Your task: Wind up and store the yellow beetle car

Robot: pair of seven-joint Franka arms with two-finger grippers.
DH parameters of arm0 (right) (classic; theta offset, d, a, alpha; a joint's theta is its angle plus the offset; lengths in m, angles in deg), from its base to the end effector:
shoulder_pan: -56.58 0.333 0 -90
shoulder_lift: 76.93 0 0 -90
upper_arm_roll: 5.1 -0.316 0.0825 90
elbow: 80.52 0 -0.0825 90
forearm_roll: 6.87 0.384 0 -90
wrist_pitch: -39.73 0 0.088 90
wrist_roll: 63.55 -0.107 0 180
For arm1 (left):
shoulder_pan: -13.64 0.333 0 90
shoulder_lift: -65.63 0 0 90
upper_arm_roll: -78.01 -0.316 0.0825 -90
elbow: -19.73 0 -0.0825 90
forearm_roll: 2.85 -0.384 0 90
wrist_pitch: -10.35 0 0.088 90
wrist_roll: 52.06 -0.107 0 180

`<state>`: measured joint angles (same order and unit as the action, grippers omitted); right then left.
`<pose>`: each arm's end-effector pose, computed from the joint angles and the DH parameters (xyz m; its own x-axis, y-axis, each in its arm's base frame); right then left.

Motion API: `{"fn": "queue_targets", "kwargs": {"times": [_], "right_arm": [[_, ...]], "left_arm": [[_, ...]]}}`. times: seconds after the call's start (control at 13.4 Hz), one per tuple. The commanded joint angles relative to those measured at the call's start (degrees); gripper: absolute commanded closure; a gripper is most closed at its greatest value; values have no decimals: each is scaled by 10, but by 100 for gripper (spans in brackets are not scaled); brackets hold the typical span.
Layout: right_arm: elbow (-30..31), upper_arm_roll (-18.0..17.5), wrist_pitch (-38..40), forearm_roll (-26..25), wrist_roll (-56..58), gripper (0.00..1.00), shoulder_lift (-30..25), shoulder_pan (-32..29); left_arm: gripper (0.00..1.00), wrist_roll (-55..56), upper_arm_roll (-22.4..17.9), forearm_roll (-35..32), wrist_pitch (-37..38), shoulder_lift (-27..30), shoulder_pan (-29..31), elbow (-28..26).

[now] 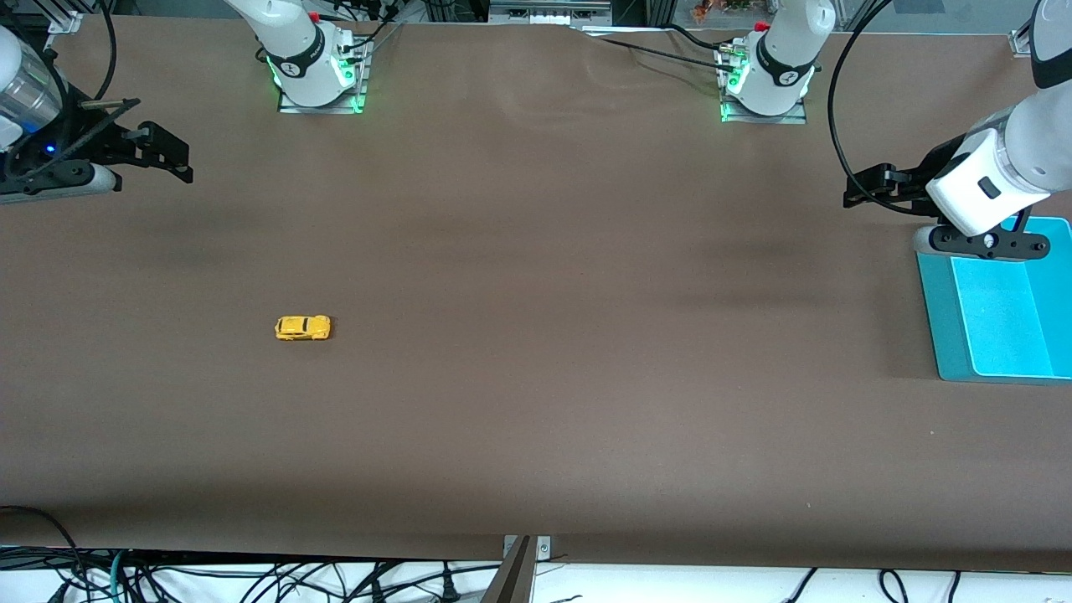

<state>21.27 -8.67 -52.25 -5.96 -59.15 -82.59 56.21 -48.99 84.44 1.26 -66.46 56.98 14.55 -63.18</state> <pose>0.5206 0.0321 0.5834 0.9888 0.1308 -0.0716 0.1301 -0.9914 -0.0152 0.5698 -0.0591 0.5801 0.9646 -0.0591 -0.2572 -0.0411 -0.9964 0.0748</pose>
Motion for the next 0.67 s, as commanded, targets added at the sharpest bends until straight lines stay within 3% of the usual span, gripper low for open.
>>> {"fn": "queue_targets", "kwargs": {"times": [0.0, 0.6], "right_arm": [[41, 5, -34, -8, -4, 0, -11, 8], [191, 3, -237, -18, 334, 0, 8, 7]], "left_arm": [[0, -4, 2, 11, 3, -9, 4, 16], [0, -38, 2, 11, 3, -15, 2, 16]]}}
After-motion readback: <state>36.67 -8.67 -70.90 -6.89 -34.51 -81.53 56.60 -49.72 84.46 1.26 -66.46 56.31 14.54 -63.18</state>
